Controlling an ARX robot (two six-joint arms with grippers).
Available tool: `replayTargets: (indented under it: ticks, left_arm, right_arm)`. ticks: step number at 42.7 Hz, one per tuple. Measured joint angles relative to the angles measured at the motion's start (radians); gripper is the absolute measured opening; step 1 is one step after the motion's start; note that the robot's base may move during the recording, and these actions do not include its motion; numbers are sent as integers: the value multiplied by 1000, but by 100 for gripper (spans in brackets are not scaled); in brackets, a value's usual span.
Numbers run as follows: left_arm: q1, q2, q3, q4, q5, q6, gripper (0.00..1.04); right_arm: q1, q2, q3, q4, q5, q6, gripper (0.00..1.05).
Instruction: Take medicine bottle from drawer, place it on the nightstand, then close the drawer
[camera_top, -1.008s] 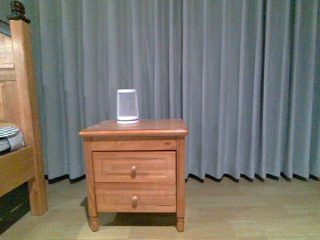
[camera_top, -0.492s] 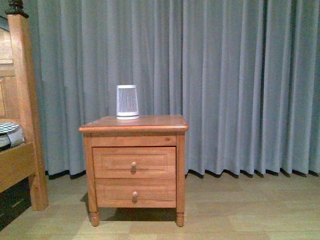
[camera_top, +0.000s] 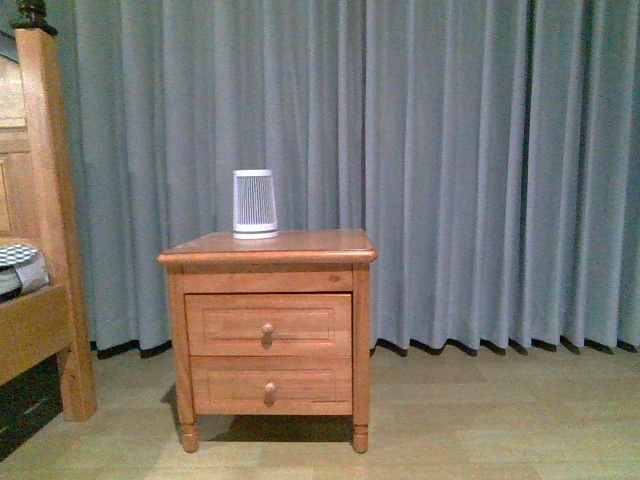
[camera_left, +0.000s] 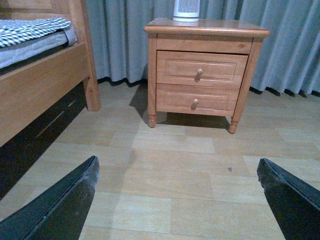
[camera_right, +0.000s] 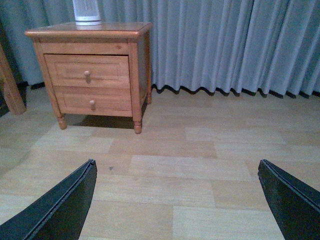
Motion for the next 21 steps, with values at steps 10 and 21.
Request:
replayTargets:
  ticks: [10,21]
  left_arm:
    - [0,0,0,0,0,0,98]
    - [0,0,0,0,0,0,98]
  right_arm:
    - [0,0,0,0,0,0,98]
    - [0,0,0,0,0,0,98]
